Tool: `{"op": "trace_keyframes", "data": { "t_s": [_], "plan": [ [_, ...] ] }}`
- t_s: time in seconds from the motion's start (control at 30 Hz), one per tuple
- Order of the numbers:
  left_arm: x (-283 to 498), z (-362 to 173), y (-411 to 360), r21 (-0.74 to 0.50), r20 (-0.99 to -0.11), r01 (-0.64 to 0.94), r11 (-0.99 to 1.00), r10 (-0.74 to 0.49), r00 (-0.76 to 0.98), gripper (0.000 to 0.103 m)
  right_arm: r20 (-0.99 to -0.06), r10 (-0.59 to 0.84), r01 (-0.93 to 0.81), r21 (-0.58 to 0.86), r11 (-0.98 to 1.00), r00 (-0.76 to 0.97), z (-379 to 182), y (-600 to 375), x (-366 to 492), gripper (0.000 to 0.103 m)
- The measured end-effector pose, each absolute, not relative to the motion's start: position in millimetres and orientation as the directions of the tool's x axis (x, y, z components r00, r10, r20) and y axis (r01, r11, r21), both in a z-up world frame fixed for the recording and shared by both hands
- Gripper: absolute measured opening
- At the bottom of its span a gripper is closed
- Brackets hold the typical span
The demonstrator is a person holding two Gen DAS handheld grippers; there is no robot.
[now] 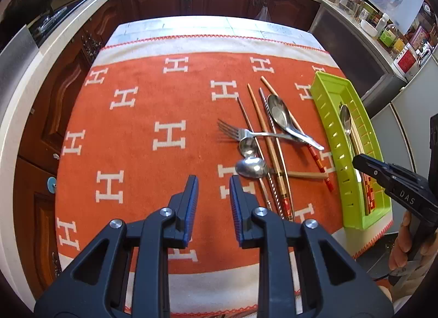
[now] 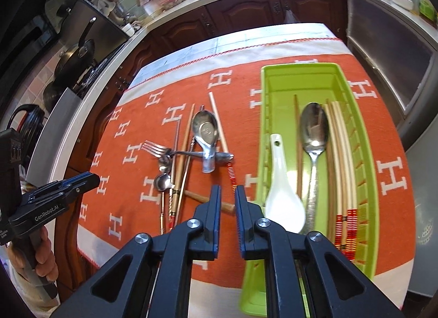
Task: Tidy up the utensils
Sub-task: 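Move both open tools back over the utensil pile, then grasp the large steel soup spoon with the right tool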
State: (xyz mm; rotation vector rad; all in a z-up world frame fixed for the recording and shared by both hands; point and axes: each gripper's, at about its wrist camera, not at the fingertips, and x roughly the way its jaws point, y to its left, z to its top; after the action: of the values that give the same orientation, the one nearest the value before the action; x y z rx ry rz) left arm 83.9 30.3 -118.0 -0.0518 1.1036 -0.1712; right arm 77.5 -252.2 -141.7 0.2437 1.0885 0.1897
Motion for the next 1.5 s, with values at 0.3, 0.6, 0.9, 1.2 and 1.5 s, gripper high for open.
{"op": "trace_keyframes", "data": {
  "t_s": [0.3, 0.6, 0.9, 1.2, 1.5],
  "plan": [
    [85.6, -141.1, 19.5, -0.162, -0.899, 0.140, 0.977, -0.205, 0.388, 0.021, -0.860, 0.282, -0.069, 0.280, 0.958, 0.426, -143.6, -227.5, 88.7, 0.018],
    [100.0, -157.7, 22.5, -0.214, -0.899, 0.134, 0.968, -0.249, 0.361, 0.021, -0.870, 0.303, -0.047, 0.310, 0.950, 0.390, -154.8, -224.4, 120.5, 0.019],
    [119.6, -169.8, 24.8, -0.261, -0.892, 0.123, 0.957, -0.288, 0.348, 0.021, -0.879, 0.322, -0.015, 0.339, 0.941, 0.350, -173.2, -220.8, 165.7, 0.019],
    [138.0, -180.1, 33.1, -0.308, -0.882, 0.100, 0.946, -0.323, 0.344, 0.021, -0.899, 0.329, 0.013, 0.348, 0.938, 0.289, -203.1, -209.9, 202.5, 0.019],
    [150.9, -191.1, 38.2, -0.332, -0.880, 0.076, 0.940, -0.337, 0.334, 0.021, -0.900, 0.345, 0.020, 0.363, 0.932, 0.265, -222.2, -199.4, 221.2, 0.022]
  ]
}}
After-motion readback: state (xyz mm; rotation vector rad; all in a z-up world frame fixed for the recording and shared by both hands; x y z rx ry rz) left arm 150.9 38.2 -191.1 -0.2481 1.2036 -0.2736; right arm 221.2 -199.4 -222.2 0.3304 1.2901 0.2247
